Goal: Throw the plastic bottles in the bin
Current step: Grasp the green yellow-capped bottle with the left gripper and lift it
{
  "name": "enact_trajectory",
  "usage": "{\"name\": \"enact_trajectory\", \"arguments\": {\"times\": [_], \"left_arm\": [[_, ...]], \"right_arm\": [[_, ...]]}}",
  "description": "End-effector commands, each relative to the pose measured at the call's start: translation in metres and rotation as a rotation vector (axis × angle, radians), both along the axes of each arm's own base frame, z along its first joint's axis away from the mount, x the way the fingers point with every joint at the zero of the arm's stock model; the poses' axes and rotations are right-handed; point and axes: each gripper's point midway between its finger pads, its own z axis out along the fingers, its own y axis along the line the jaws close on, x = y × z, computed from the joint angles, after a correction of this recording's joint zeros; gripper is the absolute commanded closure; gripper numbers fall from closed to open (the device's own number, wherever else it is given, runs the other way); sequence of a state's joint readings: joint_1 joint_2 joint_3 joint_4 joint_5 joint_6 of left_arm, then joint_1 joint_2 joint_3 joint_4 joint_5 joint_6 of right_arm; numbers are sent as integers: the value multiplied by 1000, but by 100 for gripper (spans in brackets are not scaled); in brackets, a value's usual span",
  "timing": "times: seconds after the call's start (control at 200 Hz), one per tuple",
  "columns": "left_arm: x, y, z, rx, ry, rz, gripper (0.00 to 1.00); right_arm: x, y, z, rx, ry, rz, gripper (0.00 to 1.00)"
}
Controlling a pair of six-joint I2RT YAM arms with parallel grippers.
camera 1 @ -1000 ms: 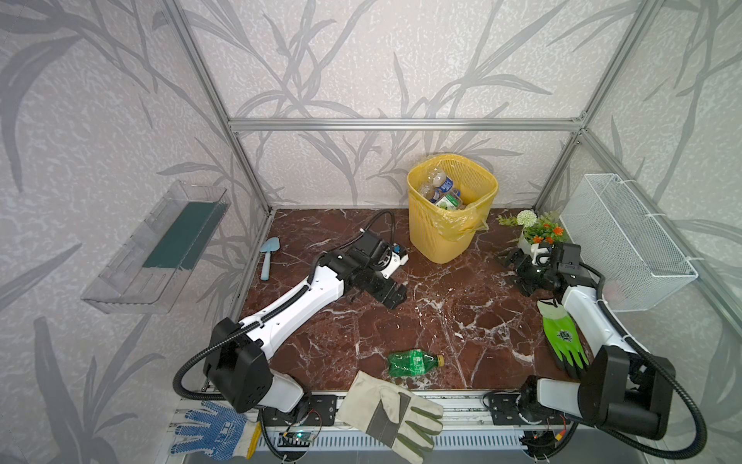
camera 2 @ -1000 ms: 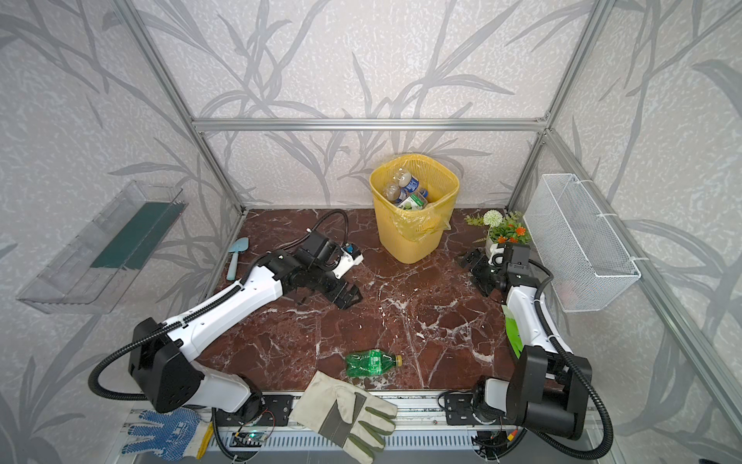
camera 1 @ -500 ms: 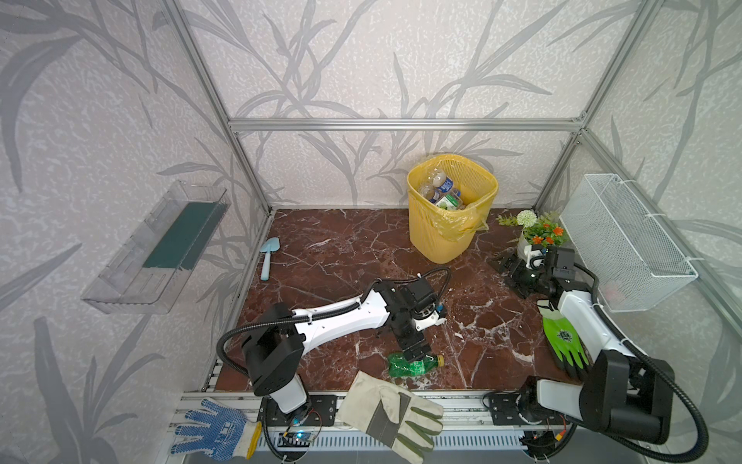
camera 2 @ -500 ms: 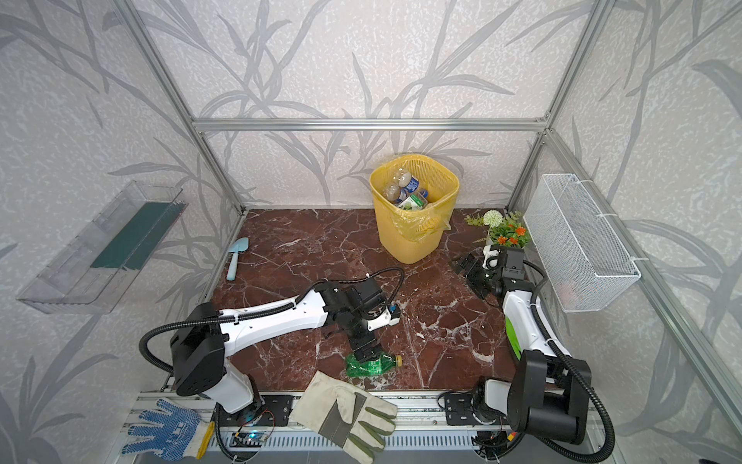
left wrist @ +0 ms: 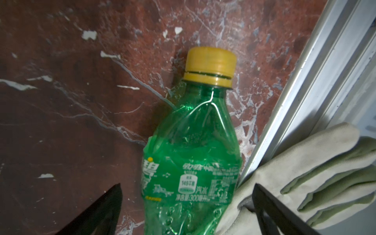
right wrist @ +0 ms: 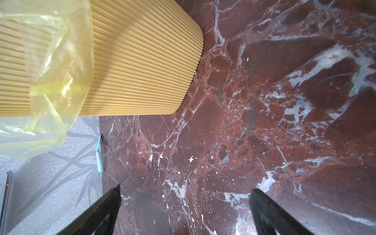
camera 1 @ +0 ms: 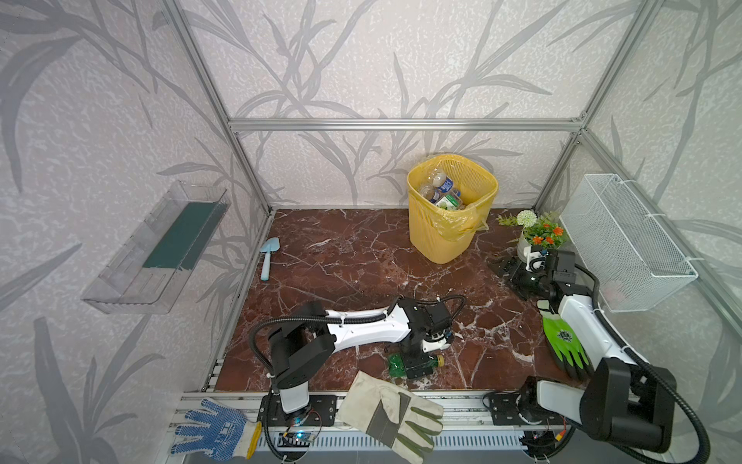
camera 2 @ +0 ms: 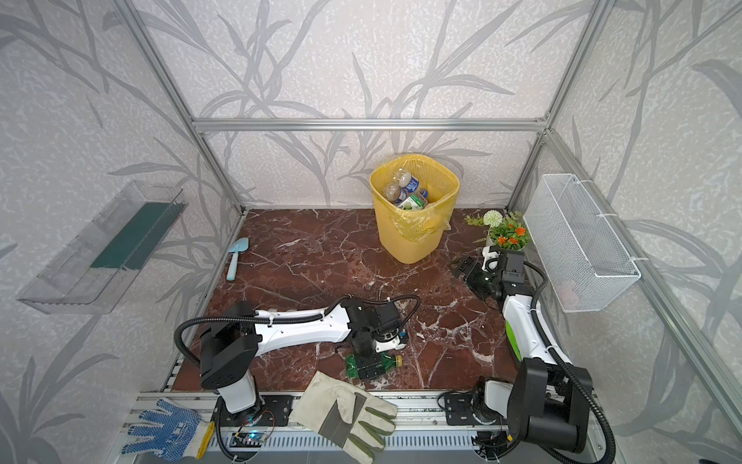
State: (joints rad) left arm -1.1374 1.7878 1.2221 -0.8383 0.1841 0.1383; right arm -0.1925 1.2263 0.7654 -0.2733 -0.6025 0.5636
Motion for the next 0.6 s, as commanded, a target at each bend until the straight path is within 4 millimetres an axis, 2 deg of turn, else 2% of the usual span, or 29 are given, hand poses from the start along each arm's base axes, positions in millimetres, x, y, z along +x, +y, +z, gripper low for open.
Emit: {"name": "enact_trajectory", "arguments": {"times": [0.0,0.185,0.455,0.595], "left_arm": [[9,6,-7,38,-63,-8,2],[13,12,-17,56,-94,-5,7],[14,16,-27,77,-105,-9,8],[16,17,-31,78,-113,-6,15]], "right_arm": [[-4,0,1,-19,-6,9,1],[-4,-1,-2,-18,2,4,1],[-3,-2,-4,-22,8,-2,1],[-3,-3,-6,-26,12,-7,0]]}}
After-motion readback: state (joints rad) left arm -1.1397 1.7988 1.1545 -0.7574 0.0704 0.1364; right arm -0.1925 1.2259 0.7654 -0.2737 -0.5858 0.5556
